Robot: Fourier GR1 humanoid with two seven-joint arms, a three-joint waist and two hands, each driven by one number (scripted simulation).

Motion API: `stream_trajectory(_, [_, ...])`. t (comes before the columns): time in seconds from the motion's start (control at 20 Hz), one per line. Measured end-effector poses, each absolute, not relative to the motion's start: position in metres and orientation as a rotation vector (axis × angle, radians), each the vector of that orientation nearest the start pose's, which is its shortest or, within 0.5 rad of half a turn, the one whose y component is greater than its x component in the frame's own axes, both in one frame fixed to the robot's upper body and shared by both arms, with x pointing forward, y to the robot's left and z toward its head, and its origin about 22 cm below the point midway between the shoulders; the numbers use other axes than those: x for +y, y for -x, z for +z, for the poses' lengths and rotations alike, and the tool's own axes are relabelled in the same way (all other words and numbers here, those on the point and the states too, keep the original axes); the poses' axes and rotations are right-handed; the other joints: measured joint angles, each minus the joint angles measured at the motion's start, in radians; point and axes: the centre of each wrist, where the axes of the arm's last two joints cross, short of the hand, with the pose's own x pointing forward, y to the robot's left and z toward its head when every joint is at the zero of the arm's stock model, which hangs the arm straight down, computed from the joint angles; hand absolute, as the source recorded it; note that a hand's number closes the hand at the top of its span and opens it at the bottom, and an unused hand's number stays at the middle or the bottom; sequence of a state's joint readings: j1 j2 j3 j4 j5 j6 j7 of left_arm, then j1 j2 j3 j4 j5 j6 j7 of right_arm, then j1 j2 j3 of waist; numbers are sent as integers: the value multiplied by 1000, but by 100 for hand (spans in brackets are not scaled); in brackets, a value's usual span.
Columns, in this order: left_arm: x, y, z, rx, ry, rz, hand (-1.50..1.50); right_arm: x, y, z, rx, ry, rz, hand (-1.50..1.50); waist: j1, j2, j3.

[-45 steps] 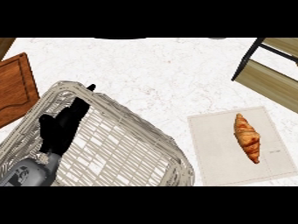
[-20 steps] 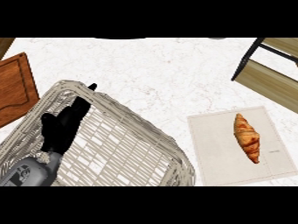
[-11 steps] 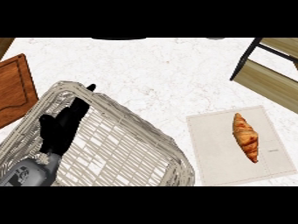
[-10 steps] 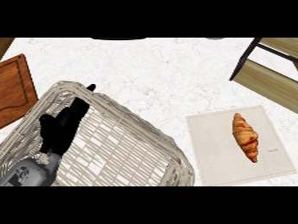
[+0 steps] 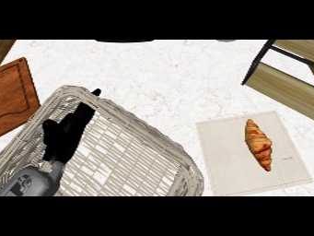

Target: Pick the cupcake from the placemat and place it in the tiered shelf

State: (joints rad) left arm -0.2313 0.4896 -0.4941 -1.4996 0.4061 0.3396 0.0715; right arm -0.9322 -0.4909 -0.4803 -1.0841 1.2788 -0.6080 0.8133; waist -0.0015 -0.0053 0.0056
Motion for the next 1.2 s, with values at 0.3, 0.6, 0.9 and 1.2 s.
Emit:
stream_trajectory(0.3, [222,-266,30,-1459,-20,-242,0,-358,-376,293,-1375,1682,-751,-150,-4,-1,-1])
stream_trajectory(0.6, [226,-263,29,-1458,-33,-226,0,-373,-335,339,-1403,1678,-979,-150,-16,-6,-3])
stream_trajectory(0.9, [232,-259,27,-1440,-51,-206,0,-387,-284,340,-1275,1620,-1063,-150,-46,-14,-4])
stream_trajectory(1.2, [237,-255,26,-1426,-73,-185,0,-396,-222,334,-1192,1612,-1001,-150,-77,-22,-5])
